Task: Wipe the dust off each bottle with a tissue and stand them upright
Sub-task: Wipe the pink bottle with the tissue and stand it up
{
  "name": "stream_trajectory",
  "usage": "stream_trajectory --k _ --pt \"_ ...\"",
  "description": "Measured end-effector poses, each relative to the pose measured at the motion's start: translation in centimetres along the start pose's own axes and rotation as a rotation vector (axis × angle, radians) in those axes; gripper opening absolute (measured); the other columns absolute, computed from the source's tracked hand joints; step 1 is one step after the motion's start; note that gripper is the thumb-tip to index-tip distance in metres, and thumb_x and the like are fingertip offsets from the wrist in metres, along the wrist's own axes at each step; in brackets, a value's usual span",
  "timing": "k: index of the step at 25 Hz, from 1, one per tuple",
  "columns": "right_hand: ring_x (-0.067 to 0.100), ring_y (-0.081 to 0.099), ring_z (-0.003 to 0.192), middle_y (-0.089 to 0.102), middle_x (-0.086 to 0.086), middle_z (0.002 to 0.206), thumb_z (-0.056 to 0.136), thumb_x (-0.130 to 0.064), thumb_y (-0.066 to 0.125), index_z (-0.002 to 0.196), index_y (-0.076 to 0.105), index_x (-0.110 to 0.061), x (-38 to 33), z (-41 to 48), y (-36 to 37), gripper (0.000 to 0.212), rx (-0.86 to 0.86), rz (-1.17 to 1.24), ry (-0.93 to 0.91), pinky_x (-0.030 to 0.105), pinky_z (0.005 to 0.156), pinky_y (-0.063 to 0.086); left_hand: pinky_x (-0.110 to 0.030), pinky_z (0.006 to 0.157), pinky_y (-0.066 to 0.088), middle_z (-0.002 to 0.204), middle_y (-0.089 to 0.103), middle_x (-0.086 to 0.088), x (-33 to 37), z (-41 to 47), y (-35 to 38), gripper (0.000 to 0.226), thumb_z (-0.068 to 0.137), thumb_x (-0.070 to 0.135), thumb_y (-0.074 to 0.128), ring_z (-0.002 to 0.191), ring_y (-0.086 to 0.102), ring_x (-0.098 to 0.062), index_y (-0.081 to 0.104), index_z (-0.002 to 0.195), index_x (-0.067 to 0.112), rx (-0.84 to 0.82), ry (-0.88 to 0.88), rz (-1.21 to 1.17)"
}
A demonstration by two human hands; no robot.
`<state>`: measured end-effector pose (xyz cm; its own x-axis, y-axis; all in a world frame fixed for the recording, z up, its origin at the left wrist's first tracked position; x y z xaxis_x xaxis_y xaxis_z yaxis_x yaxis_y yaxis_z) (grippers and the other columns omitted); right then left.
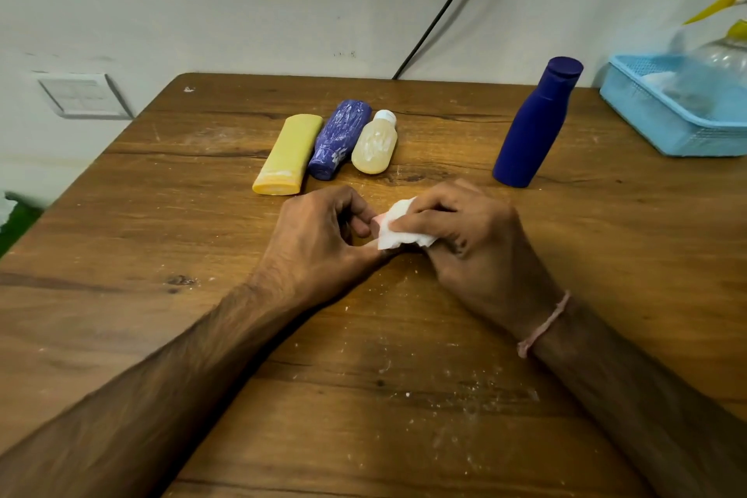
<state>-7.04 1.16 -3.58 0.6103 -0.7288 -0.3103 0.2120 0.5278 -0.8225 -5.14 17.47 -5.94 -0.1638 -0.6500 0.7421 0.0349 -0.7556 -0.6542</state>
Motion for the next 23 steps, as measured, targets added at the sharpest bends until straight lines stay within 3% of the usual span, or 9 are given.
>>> stream_trajectory --k 2,6,11,17,20,23 --pt "0.012 0.059 0.107 0.069 0.000 0.109 0.083 -0.003 0.067 0.108 0.073 -0.016 1.3 0.3 -0.4 0.029 0.004 0.002 0.025 0.025 0.093 0.051 -0.011 0.050 0.044 0.081 0.068 0.010 0.1 0.0 0.0 0.032 0.069 0.048 0.087 0.068 0.061 -0.006 0.067 0.085 0.029 0.002 0.012 0.014" --pt "0.009 0.060 0.109 0.072 -0.002 0.113 0.085 0.000 0.068 0.111 0.072 -0.017 5.7 -0.4 -2.6 0.032 0.127 -0.049 0.300 0.038 0.102 0.050 -0.008 0.053 0.042 0.083 0.065 0.011 0.2 0.1 0.2 0.035 0.067 0.044 0.090 0.070 0.059 -0.002 0.064 0.088 0.031 -0.003 0.030 0.055" --pt "0.012 0.062 0.111 0.072 0.002 0.112 0.083 -0.005 0.065 0.111 0.072 -0.014 -0.6 -0.2 0.3 0.030 -0.026 0.029 -0.075 0.024 0.099 0.049 -0.013 0.052 0.046 0.080 0.066 0.009 0.3 -0.1 0.2 0.037 0.067 0.044 0.091 0.069 0.061 -0.004 0.063 0.087 0.028 0.011 0.086 0.007" --pt "0.013 0.062 0.114 0.071 0.003 0.116 0.085 0.001 0.067 0.112 0.071 -0.015 4.4 -0.1 -2.1 0.032 0.151 -0.046 0.249 0.031 0.104 0.047 -0.009 0.059 0.045 0.083 0.064 0.011 0.3 0.0 0.2 0.037 0.068 0.037 0.091 0.074 0.059 -0.003 0.062 0.091 0.029 0.001 0.083 0.057" --pt "0.015 0.064 0.112 0.072 0.005 0.114 0.082 0.002 0.065 0.111 0.072 -0.012 0.9 0.2 -0.3 0.033 0.065 -0.029 0.058 0.016 0.100 0.043 -0.010 0.056 0.045 0.080 0.064 0.010 0.4 -0.1 0.3 0.036 0.068 0.033 0.092 0.076 0.060 -0.003 0.063 0.088 0.027 0.004 0.098 0.034" --pt "0.013 0.063 0.114 0.071 0.005 0.116 0.081 0.002 0.064 0.112 0.071 -0.012 -0.1 0.4 0.6 0.035 -0.021 0.003 -0.041 0.012 0.102 0.040 -0.014 0.055 0.047 0.078 0.065 0.009 0.4 -0.2 0.2 0.036 0.067 0.032 0.092 0.071 0.062 -0.005 0.062 0.086 0.026 0.015 0.089 0.014"
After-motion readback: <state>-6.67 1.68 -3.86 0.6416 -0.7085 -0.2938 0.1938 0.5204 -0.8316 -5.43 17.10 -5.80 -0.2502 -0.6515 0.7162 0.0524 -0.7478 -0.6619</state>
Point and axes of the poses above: each hand's wrist, its own z-axis towards the middle knuckle, its own y-axis out of the palm, x = y × z, the point moved 6 cm from there along z, towards the middle knuckle
